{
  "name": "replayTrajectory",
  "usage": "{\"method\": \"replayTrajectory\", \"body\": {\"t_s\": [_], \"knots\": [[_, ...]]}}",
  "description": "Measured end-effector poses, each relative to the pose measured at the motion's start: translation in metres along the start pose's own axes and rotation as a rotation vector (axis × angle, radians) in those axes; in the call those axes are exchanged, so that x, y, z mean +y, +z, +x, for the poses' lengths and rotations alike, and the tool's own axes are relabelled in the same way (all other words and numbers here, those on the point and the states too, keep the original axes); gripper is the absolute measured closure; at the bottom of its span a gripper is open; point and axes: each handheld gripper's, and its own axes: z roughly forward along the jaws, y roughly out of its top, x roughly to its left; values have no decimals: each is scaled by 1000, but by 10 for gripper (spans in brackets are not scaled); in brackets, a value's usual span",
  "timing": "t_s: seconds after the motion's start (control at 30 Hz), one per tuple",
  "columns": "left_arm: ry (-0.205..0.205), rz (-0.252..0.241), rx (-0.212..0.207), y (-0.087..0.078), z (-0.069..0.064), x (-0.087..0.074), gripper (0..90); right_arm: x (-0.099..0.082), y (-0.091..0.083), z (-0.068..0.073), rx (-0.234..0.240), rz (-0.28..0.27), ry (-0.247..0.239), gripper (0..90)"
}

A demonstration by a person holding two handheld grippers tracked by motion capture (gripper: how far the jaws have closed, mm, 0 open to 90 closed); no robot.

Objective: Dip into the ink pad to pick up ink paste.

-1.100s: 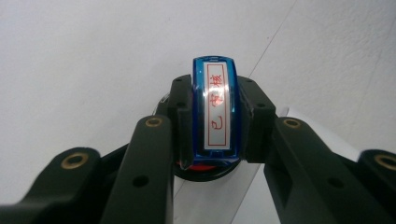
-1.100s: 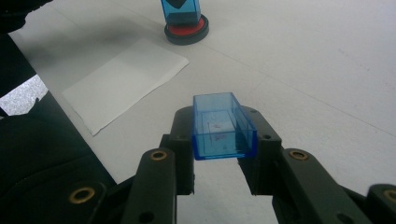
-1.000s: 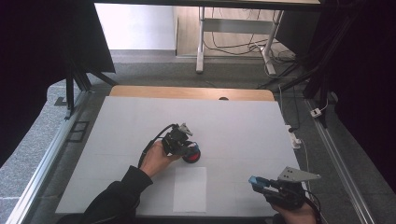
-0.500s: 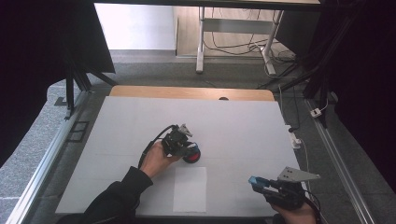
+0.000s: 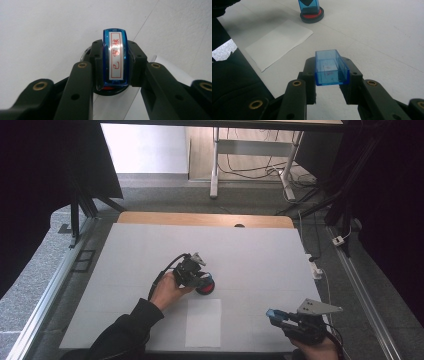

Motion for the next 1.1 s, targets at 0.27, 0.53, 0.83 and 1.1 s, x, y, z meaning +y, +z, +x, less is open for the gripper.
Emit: {"method": "replayTrajectory", "body": {"t_s": [0.27,0.53,0.83,1.1], "knots": [[84,40,91,1,-16,5,708,0,0,0,1,0,-2,689],[25,24,32,1,-6,3,707,0,0,0,2,1,-2,689],[-7,5,-10,0,2,0,705,0,0,0,0,-2,-4,689],[3,-16,-28,-1,5,-1,702,-1,-1,-1,9,-8,-1,689]]}}
